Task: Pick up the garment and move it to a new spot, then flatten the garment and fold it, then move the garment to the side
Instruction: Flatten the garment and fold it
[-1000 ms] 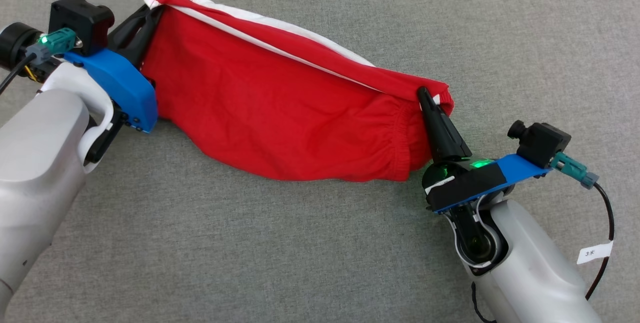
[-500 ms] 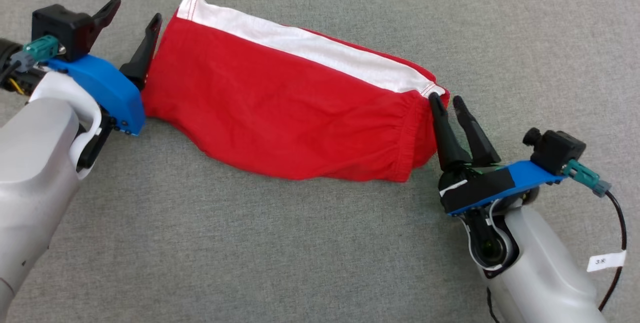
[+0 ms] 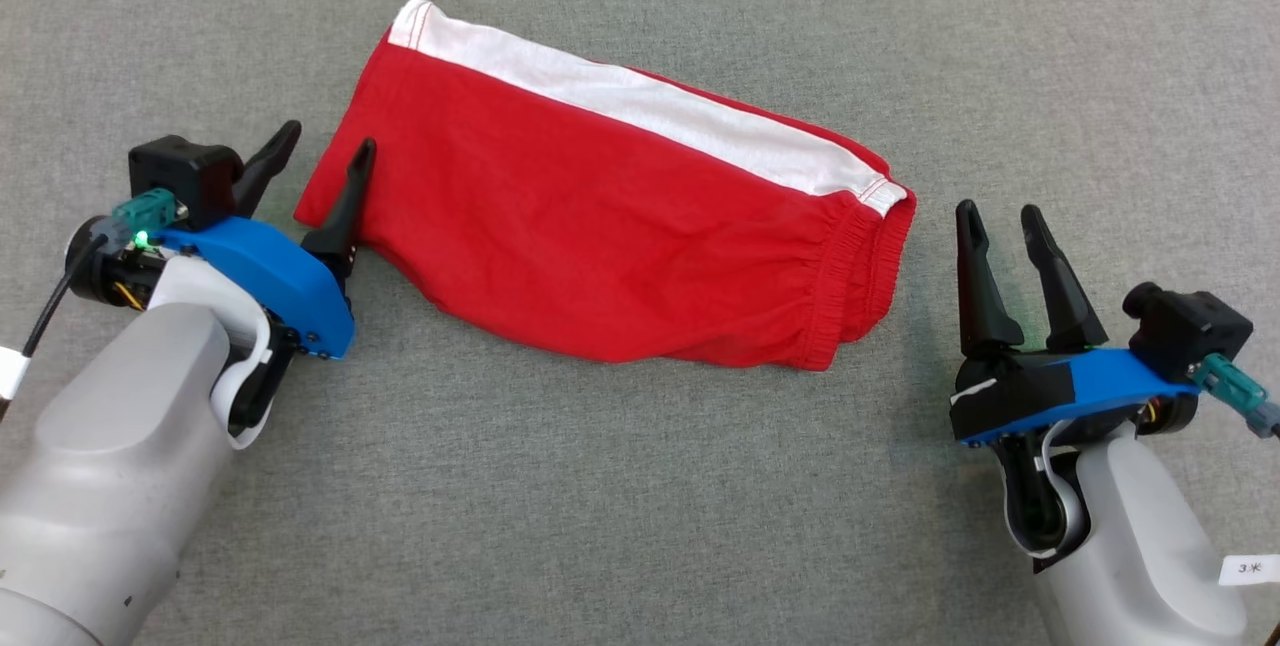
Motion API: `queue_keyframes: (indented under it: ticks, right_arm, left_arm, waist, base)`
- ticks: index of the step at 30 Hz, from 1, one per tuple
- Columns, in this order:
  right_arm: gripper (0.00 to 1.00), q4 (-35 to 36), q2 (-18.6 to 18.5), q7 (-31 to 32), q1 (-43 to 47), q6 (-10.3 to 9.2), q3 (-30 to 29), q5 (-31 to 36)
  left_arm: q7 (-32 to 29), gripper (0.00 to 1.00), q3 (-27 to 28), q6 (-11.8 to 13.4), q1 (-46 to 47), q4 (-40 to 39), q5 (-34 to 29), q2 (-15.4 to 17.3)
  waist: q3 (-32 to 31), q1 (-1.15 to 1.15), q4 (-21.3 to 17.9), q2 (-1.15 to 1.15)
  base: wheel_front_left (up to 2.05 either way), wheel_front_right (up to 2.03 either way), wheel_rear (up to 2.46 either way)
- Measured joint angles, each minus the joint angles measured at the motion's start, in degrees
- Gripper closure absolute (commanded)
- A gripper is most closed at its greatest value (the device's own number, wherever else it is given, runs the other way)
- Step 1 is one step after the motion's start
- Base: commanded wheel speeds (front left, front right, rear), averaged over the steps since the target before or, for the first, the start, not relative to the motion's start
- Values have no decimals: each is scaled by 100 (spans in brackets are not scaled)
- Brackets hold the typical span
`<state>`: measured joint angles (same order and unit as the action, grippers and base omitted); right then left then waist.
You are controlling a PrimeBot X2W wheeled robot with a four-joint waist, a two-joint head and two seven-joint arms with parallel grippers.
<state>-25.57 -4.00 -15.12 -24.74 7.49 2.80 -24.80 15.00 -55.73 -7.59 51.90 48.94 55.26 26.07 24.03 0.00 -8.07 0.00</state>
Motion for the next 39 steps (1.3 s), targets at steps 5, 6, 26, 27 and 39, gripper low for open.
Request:
queue_keyframes:
  ticks: [5,6,26,27,39]
  right_arm:
    - [0,3,60,0,106,0,-155,227]
    - [0,2,63,0,130,0,-167,268]
    - [0,-84,104,0,307,0,-227,554]
    - [0,-93,104,0,331,0,-234,566]
    - [0,-358,112,-1,1042,0,-260,787]
  left_arm:
    - [-31,0,-177,0,-41,122,94,-112]
    - [-78,0,-231,0,-41,145,140,-123]
    - [-182,100,-565,5,-213,735,833,-509]
    - [-120,100,-485,8,-275,800,872,-550]
    - [0,100,1272,645,-1976,100,342,-1042]
  waist:
    - [-17,0,7,0]
    - [-19,0,4,0]
    - [-373,0,66,0]
    - [-436,0,102,0]
    - [-1334,-1,704,0]
  base:
    - [0,0,0]
    - [0,0,0]
    - [0,0,0]
    - [0,0,0]
    - [0,0,0]
